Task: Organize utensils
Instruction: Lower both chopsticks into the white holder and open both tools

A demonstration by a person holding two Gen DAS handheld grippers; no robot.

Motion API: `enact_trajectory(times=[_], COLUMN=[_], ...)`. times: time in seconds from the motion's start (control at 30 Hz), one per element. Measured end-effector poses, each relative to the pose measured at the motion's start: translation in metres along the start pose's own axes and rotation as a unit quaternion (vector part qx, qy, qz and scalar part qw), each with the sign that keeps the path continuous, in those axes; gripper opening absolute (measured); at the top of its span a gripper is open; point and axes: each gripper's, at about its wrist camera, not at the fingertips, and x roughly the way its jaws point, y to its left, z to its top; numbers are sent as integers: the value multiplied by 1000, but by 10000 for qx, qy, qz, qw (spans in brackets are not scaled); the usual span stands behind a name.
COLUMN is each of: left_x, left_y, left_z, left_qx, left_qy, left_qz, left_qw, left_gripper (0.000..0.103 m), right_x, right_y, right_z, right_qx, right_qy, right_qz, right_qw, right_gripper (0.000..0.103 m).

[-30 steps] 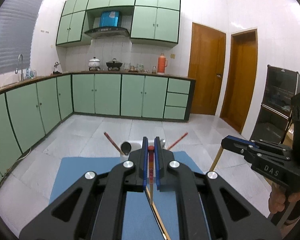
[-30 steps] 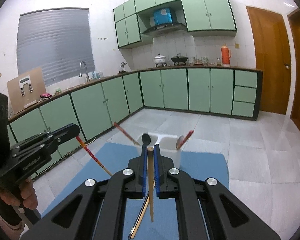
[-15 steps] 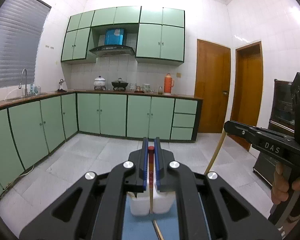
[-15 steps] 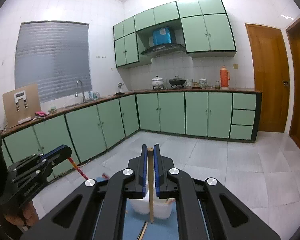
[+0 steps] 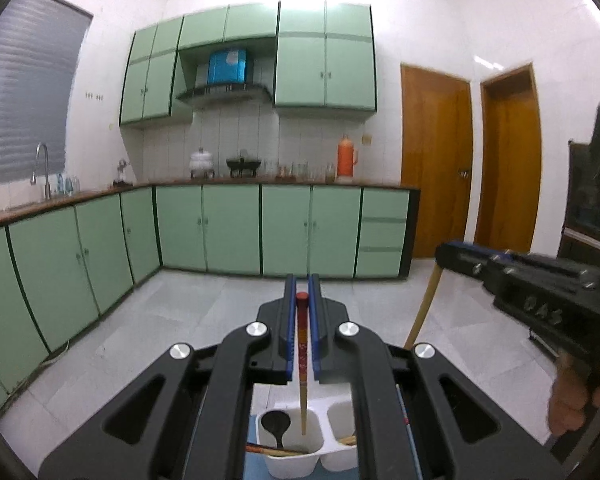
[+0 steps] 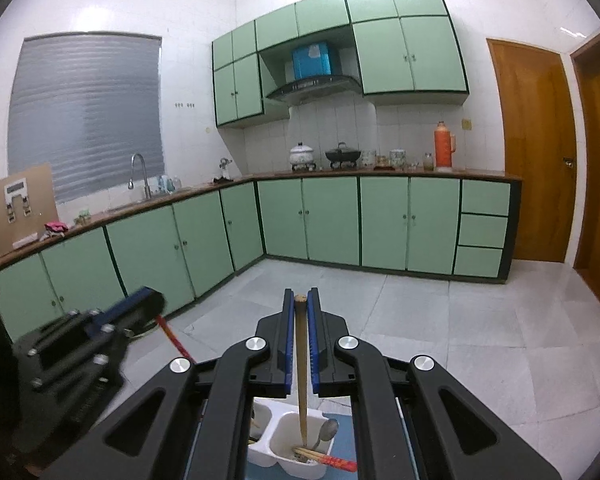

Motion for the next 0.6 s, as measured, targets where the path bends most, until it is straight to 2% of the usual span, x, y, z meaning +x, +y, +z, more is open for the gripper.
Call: enact_trajectory(times=[0.13, 0.33, 0.37, 0.43, 0.57, 0.6], left_x=[21, 29, 27, 21, 4, 0], left_y=[4, 16, 18, 22, 30, 32], left_z=[-21, -42, -45, -48, -48, -48], left_qx=[-21, -39, -47, -51, -77, -92], left_qy=[311, 626, 661, 643, 546, 515], left_qz=[30, -2, -3, 9, 11, 19], left_qw=[9995, 9980, 9978, 9979, 9985, 9986], left_gripper=[5, 8, 11, 29, 36, 40], right_x=[14, 23, 22, 20, 4, 1], right_y=[-6, -12, -14, -17, -21, -22], right_z=[-15, -36, -38, -40, -43, -43], right_qx=[61, 99, 121, 186, 270, 281], right_qy=[180, 445, 466, 470, 363, 335], right_qz=[47, 55, 59, 45, -23, -32], right_qw=[9998, 9989, 9988, 9987, 9990, 9990], right_gripper=[6, 7, 8, 11, 26, 31])
